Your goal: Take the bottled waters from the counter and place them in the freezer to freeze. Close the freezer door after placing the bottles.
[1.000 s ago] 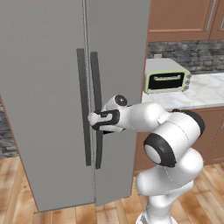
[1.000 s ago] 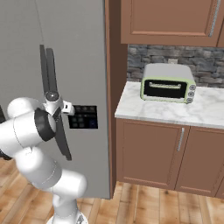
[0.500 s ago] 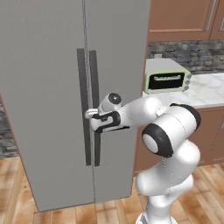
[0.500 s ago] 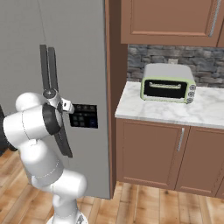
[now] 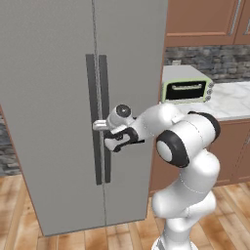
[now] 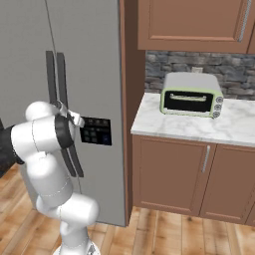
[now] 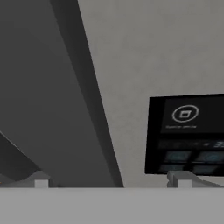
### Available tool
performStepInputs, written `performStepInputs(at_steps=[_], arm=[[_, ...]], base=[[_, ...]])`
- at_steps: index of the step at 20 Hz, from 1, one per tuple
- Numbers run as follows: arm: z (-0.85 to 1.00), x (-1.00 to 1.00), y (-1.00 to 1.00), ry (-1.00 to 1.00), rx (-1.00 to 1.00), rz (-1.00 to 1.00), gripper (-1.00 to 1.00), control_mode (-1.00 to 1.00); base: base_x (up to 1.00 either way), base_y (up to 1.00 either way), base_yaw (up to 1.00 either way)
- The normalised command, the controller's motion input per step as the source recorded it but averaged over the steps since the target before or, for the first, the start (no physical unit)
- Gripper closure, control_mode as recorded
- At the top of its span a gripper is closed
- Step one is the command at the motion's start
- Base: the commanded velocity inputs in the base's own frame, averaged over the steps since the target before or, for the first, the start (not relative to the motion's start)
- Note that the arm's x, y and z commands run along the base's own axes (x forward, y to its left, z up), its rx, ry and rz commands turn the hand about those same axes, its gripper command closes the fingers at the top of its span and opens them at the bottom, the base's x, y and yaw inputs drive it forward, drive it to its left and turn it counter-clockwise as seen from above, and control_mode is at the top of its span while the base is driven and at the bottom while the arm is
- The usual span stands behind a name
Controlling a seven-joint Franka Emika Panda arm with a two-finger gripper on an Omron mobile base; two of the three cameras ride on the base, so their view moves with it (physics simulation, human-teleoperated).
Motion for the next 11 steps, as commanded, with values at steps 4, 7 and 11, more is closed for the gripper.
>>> performStepInputs(at_steps=[4, 7, 11], arm=[[0.0, 0.53, 0.0, 0.0, -0.02, -0.09, -1.0, -1.0], [0.0, 0.53, 0.0, 0.0, -0.02, -0.09, -1.0, -1.0], [0.06, 0.46, 0.0, 0.04, -0.02, -0.09, -1.0, -1.0]], base=[[0.0, 0.0, 0.0], [0.0, 0.0, 0.0], [0.0, 0.0, 0.0]])
